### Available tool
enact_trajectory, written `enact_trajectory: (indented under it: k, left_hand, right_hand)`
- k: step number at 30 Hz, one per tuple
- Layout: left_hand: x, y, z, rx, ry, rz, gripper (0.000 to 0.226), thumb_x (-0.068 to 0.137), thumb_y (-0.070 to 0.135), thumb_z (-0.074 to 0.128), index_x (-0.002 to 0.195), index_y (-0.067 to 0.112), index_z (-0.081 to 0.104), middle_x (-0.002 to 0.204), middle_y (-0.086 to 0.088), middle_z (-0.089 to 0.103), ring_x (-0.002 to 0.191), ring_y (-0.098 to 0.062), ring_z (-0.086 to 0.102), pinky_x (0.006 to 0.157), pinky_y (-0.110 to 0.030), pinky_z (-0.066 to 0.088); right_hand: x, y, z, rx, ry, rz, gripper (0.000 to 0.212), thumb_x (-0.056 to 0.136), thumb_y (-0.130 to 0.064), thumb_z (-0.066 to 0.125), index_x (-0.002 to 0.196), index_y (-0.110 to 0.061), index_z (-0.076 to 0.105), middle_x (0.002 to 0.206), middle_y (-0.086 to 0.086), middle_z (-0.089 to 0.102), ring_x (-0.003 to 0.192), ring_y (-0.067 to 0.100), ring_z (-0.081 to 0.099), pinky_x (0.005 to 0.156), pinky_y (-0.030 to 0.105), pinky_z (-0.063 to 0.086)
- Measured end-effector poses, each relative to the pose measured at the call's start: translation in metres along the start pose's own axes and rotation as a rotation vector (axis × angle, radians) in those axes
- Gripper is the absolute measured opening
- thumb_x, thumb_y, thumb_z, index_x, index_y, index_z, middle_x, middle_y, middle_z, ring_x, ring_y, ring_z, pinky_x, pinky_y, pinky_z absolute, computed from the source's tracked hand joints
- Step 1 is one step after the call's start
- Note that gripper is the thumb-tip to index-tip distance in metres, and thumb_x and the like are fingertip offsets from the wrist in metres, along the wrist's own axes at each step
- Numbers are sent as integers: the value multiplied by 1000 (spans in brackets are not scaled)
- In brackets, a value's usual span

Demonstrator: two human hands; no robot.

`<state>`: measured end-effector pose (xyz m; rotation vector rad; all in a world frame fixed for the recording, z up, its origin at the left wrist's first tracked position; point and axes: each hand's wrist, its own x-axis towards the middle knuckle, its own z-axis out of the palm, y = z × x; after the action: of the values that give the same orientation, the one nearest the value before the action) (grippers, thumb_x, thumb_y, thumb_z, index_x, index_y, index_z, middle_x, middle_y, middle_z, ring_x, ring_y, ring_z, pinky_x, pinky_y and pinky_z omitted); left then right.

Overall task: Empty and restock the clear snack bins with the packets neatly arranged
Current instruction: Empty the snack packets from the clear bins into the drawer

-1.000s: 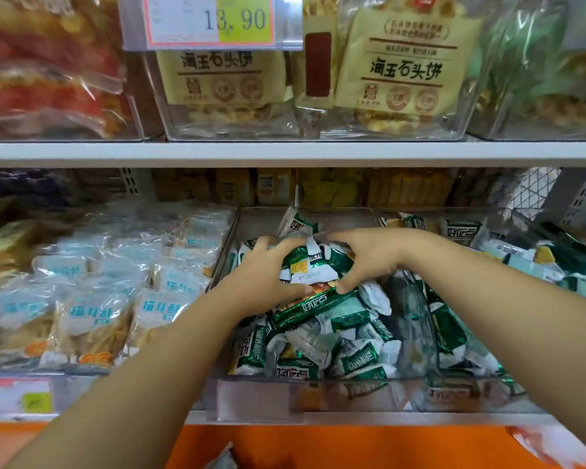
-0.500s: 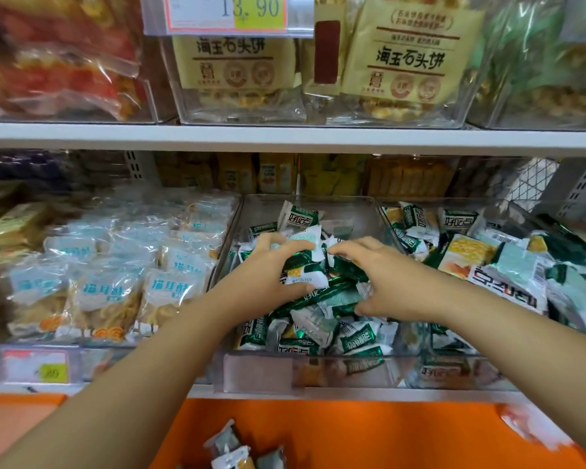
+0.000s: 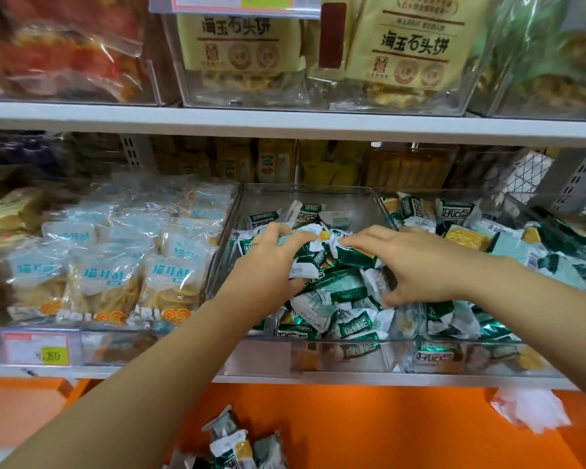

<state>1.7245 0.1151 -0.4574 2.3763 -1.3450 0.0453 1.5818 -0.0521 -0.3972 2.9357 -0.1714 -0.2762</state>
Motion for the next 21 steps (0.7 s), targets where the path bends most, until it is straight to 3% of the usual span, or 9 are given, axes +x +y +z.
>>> enact_trajectory:
  k: [2,4,7,10,13,16,18,20,21]
  left_hand:
    - [-1,0,-1,-13,15,-9,63,88,26,64,142,37,33,139,4,31,103,-18,49,81,-36,52]
    - [-3,0,-5,-30,54,1,62,88,25,61,142,36,35,138,5,35,92,-14,52,76,-34,51]
    - [-6,1,-8,-96,94,5,63,87,21,61,143,34,35,140,6,38,73,-6,50,73,-27,45]
    - [-9,4,-10,-154,117,-8,65,87,19,63,142,34,32,144,4,41,81,-10,51,75,-25,43]
    - [-11,9,-13,-247,171,-9,62,86,20,66,136,34,33,134,2,52,80,-17,61,74,-36,52]
    - [-13,12,-17,-274,195,-18,58,86,24,67,133,33,33,124,2,57,73,-23,62,70,-45,52]
    - [-15,13,-20,-275,197,-16,59,85,27,67,133,33,33,117,4,59,67,-19,60,68,-44,52]
    - [-19,14,-22,-290,218,-12,60,84,28,68,132,35,32,107,5,61,69,-14,61,69,-41,53]
    - [-22,15,-24,-311,230,-16,61,83,28,69,131,36,33,104,5,62,72,-14,62,71,-41,54]
  right_hand:
    - [3,-2,4,-72,8,15,105,76,-44,75,149,-38,-1,152,-9,21,101,10,50,112,41,25]
    - [8,-5,6,-75,28,25,106,76,-42,75,149,-36,-1,152,-7,21,112,15,52,117,43,15]
    - [14,-7,10,-8,90,39,100,77,-34,76,149,-34,6,148,-2,30,110,18,54,115,38,21]
    - [18,-9,16,84,162,77,87,80,-25,71,147,-33,15,141,0,37,110,21,54,112,37,25]
    - [18,-13,20,155,220,121,79,81,-19,67,144,-32,22,138,1,40,114,22,53,117,41,19]
    - [14,-15,20,256,271,172,73,80,-18,68,141,-34,30,135,-1,43,91,15,50,117,43,17]
    - [10,-15,19,319,310,192,68,80,-18,68,138,-34,36,134,-2,45,88,15,50,117,42,19]
    - [6,-14,17,379,370,201,61,81,-15,66,134,-33,42,130,0,49,92,18,56,108,39,30]
    - [4,-13,15,418,401,203,59,81,-14,66,132,-32,45,127,1,51,83,16,56,96,35,38]
